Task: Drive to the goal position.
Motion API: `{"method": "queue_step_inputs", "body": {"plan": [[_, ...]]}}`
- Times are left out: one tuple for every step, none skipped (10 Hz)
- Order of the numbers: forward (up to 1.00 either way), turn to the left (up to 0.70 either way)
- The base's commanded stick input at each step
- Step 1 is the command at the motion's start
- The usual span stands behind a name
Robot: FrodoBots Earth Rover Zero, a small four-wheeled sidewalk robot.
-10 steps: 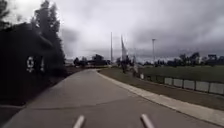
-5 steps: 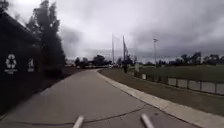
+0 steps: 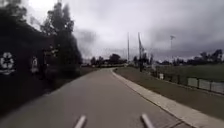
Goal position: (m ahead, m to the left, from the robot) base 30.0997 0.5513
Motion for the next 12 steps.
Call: {"method": "queue_step_inputs", "body": {"plan": [[1.00,0.35],[1.00,0.22],[1.00,0.01],[1.00,0.01],[1.00,-0.01],[1.00,-0.31],[1.00,-0.38],[1.00,-0.27],[1.00,0.01],[1.00,0.01],[1.00,0.01],[1.00,0.01]]}}
